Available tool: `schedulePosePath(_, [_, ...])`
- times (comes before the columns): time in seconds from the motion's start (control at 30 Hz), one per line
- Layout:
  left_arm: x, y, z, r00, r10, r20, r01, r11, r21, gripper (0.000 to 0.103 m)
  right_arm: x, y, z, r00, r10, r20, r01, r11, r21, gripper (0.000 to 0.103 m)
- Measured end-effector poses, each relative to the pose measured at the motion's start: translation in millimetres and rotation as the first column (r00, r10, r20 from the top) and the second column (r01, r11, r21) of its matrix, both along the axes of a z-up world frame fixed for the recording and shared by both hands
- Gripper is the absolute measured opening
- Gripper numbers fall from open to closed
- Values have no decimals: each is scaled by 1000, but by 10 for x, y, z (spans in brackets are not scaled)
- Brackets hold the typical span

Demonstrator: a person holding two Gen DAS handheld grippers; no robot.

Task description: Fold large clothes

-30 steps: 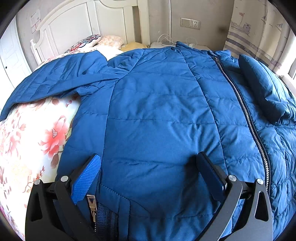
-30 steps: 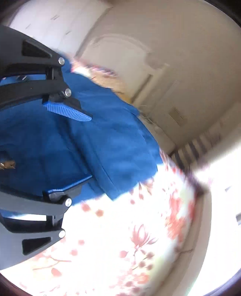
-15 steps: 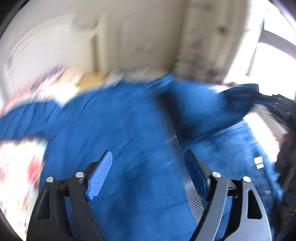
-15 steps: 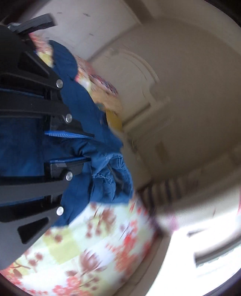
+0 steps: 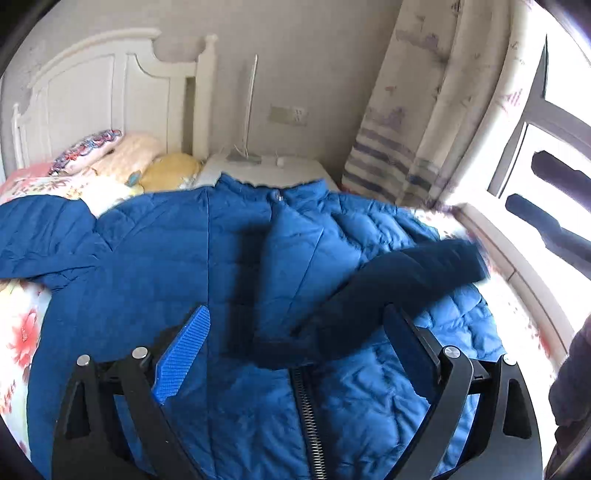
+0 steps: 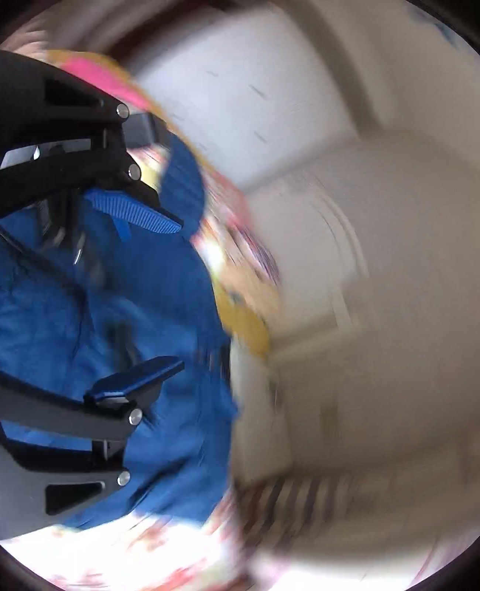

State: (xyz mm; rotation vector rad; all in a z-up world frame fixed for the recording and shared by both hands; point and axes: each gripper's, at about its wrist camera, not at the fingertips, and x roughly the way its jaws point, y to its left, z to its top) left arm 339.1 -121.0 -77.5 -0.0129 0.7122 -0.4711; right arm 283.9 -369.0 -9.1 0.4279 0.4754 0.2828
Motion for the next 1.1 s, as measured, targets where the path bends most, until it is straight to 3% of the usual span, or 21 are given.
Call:
schedulePosePath(0.07, [-46,-30,-45,999,-51,3,51,999,17,91,-135,-295,-208,985,-147,-88,154,986,67,69])
schedulePosePath(0.1, [-103,-80,-59,994,-105,6,105,994,28,91,-235,-480,-395,961,-225,-163,243,965,99,69])
schedulePosePath(0.17, [-212,-193,-78,980,-199,25,196,977,90,91,-345,-673,-718,926,-284,-249,321,940,121,66])
schedulePosePath(0.27, [-524,-512,-140,914,-399,78,364,888,281,91,-474,-810,-1109,882,-329,-338,383,918,106,65])
schedulePosePath(0.33, [-689,-706,-237,874,-472,116,381,814,438,91,-490,-831,-1308,874,-310,-375,383,913,139,65])
schedulePosePath(0.5, [-822,-1058,-404,806,-578,131,387,681,622,88,-482,-788,-1363,878,-327,-350,389,913,123,65])
schedulePosePath(0.53, [-841,-1117,-448,787,-605,125,395,648,652,69,-497,-778,-1359,879,-329,-346,386,916,112,66])
schedulePosePath(0.57, [-862,-1161,-466,775,-620,119,400,628,667,60,-492,-776,-1360,880,-329,-343,383,918,103,67])
schedulePosePath(0.6, [-864,-1193,-466,772,-623,128,387,619,683,42,-529,-752,-1314,881,-328,-340,380,920,99,68])
schedulePosePath(0.63, [-846,-1194,-420,779,-608,152,363,635,682,25,-579,-743,-1271,882,-328,-338,379,920,96,68])
schedulePosePath(0.67, [-829,-1178,-328,788,-594,164,365,665,652,23,-580,-743,-1270,882,-329,-337,379,921,92,68])
schedulePosePath(0.7, [-738,-1083,-160,810,-559,178,377,729,571,22,-577,-730,-1280,882,-330,-336,379,921,91,68])
schedulePosePath(0.73, [-547,-889,84,854,-482,194,365,822,436,21,-574,-727,-1286,882,-330,-336,379,921,88,68])
schedulePosePath(0.77, [-407,-743,234,888,-416,197,338,881,332,20,-576,-725,-1292,882,-331,-335,378,922,87,68])
schedulePosePath(0.8, [-123,-404,444,939,-299,170,277,951,140,20,-585,-724,-1294,882,-332,-335,379,922,85,68])
schedulePosePath(0.83, [136,-49,560,974,-196,114,202,979,-42,20,-584,-720,-1301,882,-332,-334,379,922,83,68])
schedulePosePath(0.87, [394,363,584,995,-94,26,98,969,-228,20,-580,-716,-1303,881,-333,-335,379,922,80,68])
schedulePosePath(0.93, [726,1050,397,986,48,-159,-115,887,-447,20,-583,-706,-1293,881,-335,-334,378,923,74,68])
schedulePosePath(0.97, [836,1336,239,967,92,-239,-203,844,-497,20,-580,-704,-1292,881,-334,-334,378,923,73,69])
schedulePosePath(1.03, [954,1776,-111,917,158,-366,-341,789,-512,20,-579,-703,-1290,882,-334,-334,378,923,73,69])
schedulePosePath(1.1, [975,2069,-444,865,195,-462,-434,752,-496,20,-580,-703,-1290,881,-335,-334,378,923,73,69])
